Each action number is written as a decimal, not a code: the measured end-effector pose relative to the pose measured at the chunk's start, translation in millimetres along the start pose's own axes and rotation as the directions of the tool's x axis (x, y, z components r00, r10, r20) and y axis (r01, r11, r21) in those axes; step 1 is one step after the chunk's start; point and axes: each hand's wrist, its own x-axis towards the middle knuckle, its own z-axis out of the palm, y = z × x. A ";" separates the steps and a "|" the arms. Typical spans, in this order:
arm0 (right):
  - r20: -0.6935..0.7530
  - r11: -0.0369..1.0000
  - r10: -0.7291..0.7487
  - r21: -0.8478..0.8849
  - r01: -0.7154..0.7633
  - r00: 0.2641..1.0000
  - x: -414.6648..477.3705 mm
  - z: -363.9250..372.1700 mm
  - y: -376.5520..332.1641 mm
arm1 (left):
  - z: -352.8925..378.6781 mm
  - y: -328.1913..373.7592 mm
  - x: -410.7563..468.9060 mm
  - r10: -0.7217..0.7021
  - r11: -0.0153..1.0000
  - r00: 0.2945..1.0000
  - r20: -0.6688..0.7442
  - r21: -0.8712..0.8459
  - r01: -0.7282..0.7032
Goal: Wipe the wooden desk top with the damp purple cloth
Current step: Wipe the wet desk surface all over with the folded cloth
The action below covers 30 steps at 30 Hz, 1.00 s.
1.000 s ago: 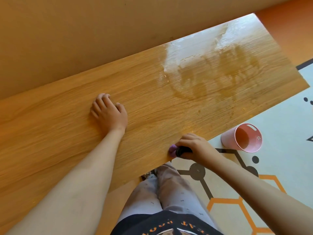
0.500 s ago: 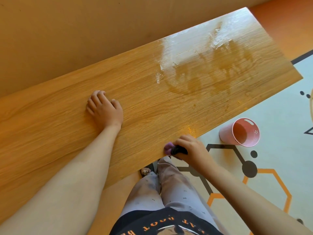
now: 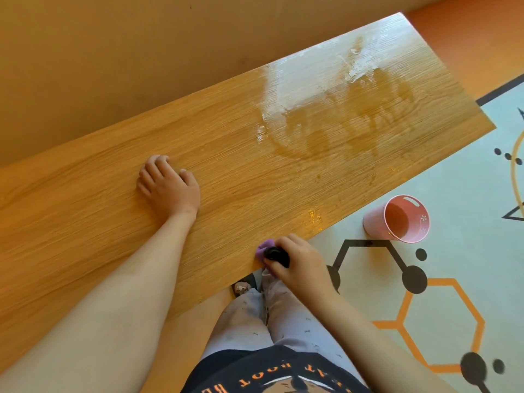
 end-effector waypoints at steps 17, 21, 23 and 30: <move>-0.225 0.958 0.261 -0.056 -0.280 0.939 43.3 -57.2 57.6 | -0.8 1.0 1.1 0.003 1.000 1.000 0.009 -0.013 -0.003; -0.039 0.995 0.056 -0.075 -0.059 0.998 34.3 -25.2 19.0 | -1.3 0.5 -0.8 0.003 1.000 1.000 0.014 -0.018 -0.003; 0.024 0.995 0.055 -0.087 -0.052 0.998 40.1 -26.6 23.1 | -1.4 0.6 -1.7 0.006 1.000 1.000 0.014 -0.018 -0.006; -0.280 0.909 0.390 -0.037 -0.416 0.877 92.3 -96.7 103.4 | 0.6 2.7 2.7 0.001 1.000 1.000 0.013 -0.008 -0.001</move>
